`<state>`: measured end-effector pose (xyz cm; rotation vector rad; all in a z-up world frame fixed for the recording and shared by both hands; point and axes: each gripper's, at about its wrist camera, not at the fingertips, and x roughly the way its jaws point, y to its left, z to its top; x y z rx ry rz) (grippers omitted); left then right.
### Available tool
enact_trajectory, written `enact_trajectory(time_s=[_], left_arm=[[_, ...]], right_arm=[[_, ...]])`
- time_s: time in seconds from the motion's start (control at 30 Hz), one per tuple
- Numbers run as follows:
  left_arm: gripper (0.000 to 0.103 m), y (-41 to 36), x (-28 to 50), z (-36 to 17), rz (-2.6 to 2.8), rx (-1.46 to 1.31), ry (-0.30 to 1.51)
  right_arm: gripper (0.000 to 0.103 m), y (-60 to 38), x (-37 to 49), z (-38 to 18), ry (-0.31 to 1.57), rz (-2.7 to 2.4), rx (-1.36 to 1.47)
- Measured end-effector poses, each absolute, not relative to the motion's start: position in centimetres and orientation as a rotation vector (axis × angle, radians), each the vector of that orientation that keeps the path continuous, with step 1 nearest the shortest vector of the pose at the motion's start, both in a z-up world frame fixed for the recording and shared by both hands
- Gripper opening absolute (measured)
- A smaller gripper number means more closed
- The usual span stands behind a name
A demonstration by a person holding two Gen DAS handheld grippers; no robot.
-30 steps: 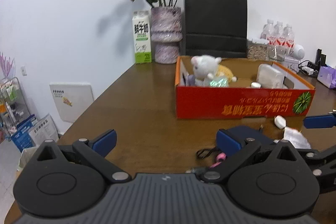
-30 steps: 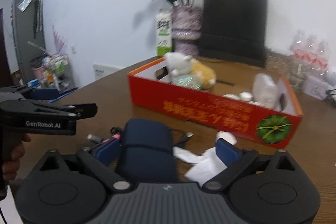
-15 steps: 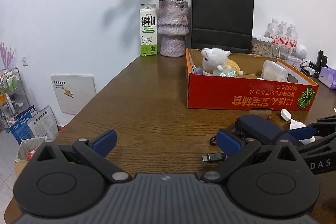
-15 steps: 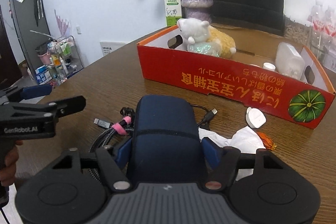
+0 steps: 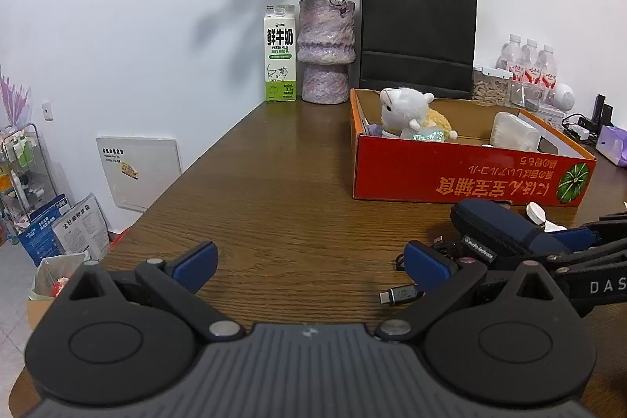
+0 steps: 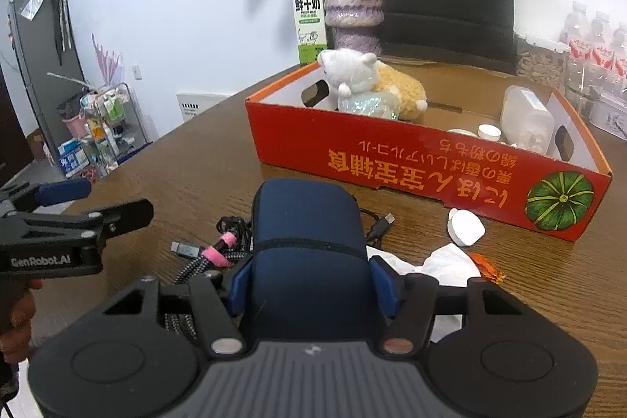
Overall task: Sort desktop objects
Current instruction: 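Grasp the navy case with the right tool while the left tool grasps the pink-tied braided cable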
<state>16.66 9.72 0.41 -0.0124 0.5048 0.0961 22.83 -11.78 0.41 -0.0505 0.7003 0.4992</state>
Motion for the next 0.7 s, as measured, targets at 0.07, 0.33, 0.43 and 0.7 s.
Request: enact_trajectory(time_s=[0.07,0.33,0.43,0.7], left_arm=[[0.103,9.7,16.6,0.6,0.095,-0.012,0.501],[0.103,8.7,16.7,1.1,0.079,0.001,0.492],[0.103,8.0,16.8,1.3,0.069,0.009,0.492],[0.103,5.8,16.7,1.8,0.03,0.037,0.487]], right_arm=[[0.06,-12.0,22.6,0.7,0.687,0.498,-0.043],[0.06,-13.2,21.5,2.4,0.622,0.477,-0.028],[0.06,-14.1,21.1,2.8,0.603,0.465,-0.016],[0.06,-17.1,20.1,3.8,0.549,0.407,0.019]])
